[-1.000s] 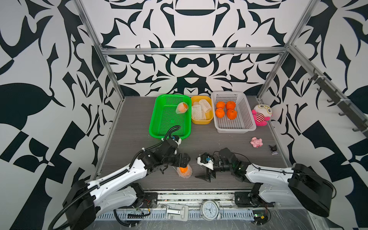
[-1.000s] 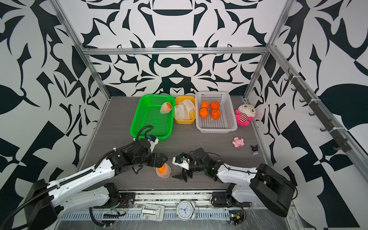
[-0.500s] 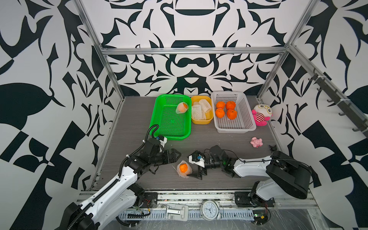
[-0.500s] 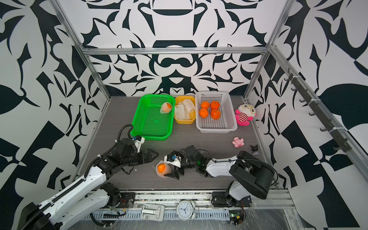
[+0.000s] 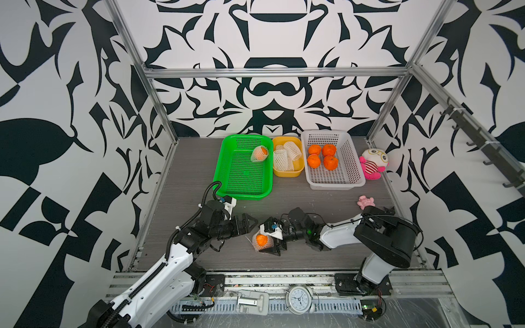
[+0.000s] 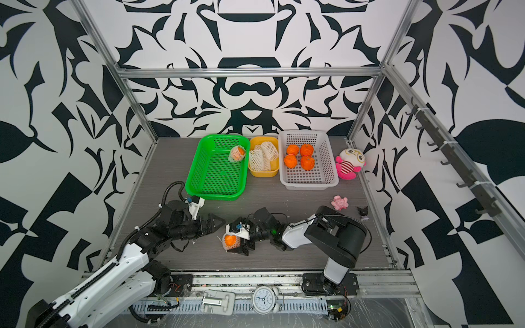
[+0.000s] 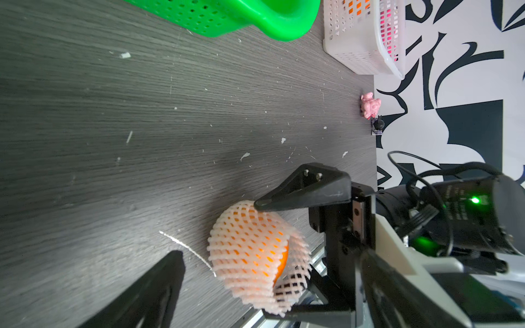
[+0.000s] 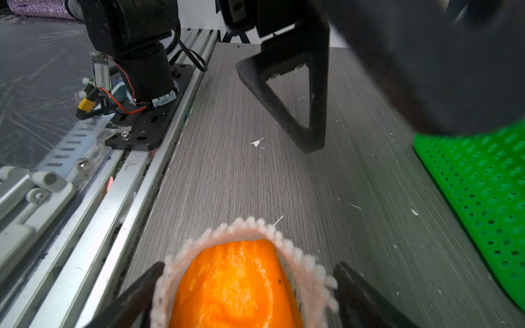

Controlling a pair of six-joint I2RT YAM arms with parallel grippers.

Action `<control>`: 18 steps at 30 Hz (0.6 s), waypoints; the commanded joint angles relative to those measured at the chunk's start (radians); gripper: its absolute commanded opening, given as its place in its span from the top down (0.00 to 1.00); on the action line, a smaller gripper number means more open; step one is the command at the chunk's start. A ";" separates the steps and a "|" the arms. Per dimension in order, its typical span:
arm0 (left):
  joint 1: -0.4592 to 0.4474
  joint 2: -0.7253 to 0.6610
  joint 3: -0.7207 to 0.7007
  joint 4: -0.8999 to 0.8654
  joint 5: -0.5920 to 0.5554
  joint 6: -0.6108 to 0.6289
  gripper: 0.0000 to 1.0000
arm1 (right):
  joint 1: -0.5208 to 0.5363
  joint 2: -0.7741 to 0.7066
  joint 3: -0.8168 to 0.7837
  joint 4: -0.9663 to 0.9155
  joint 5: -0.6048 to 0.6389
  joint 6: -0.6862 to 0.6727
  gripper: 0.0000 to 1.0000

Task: Remove foam nets from oranges
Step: Remove the foam net from the orange.

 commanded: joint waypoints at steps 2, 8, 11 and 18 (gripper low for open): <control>0.003 -0.015 -0.021 0.010 0.016 -0.013 0.01 | 0.004 0.004 0.029 0.089 -0.015 0.000 0.18; 0.003 -0.016 -0.036 0.017 0.012 -0.017 0.01 | 0.007 -0.016 0.020 0.087 -0.022 0.007 0.28; 0.004 -0.014 -0.041 0.021 0.009 -0.018 0.01 | 0.006 -0.033 0.016 0.080 -0.021 0.010 0.30; 0.003 -0.010 -0.050 0.019 0.025 -0.026 0.01 | 0.008 -0.080 0.009 0.047 -0.017 0.008 0.35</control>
